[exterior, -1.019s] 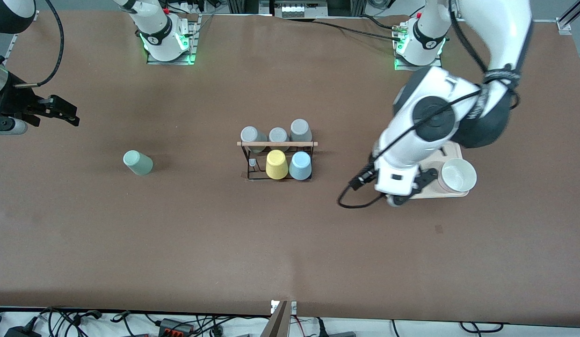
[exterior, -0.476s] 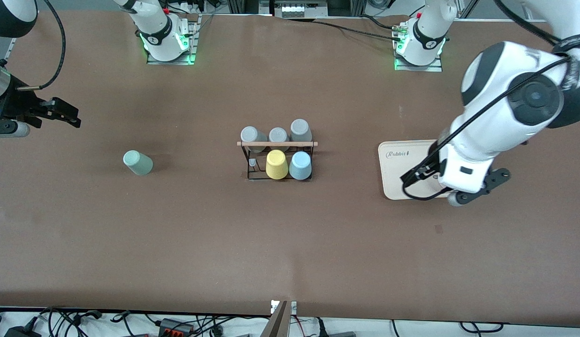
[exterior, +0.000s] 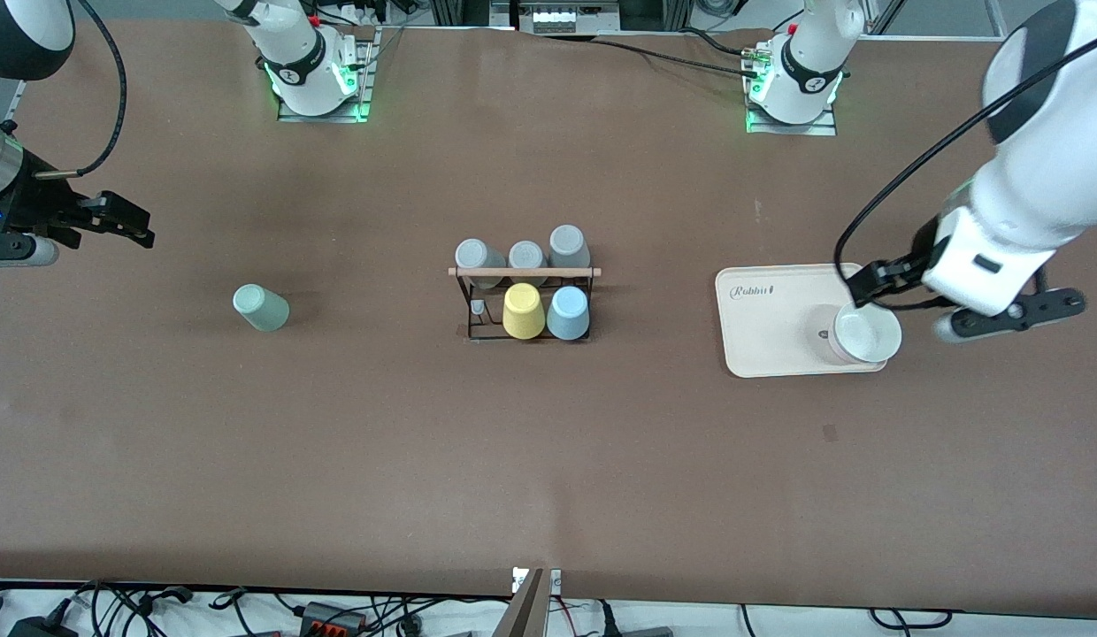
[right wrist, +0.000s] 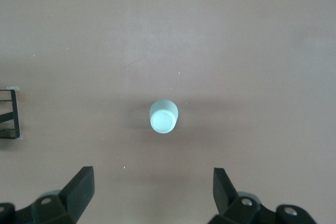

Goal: Hang scattered cups on rack with three cups

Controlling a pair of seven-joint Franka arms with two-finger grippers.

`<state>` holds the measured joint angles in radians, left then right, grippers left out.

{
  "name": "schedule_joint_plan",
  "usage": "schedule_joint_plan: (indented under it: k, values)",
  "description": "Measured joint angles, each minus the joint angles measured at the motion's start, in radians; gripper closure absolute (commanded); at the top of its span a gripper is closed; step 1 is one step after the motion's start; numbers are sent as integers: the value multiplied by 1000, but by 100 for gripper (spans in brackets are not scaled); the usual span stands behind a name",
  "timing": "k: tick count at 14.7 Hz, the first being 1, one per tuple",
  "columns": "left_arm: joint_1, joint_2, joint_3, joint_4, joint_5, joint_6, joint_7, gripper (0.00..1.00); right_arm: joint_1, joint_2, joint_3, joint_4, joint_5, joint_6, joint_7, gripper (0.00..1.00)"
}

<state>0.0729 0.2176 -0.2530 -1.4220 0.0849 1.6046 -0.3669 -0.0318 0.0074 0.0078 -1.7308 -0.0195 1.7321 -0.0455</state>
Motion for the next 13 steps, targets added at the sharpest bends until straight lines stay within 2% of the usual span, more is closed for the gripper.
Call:
schedule_joint_plan:
  k: [3,5,9,13]
  values:
    - [-2,-91,109,-68,-52,-12,185,0,1,1,0,0,8,7,0,0]
    - [-6,-137,155,-105,-59,-25,271,0,1,8,0,0,13,8,0,0]
    - [-16,-200,202,-147,-68,-51,388,0,1,47,0,0,20,10,0,0]
    - [-19,-236,220,-166,-71,-56,418,0,1,112,0,-2,20,10,0,0]
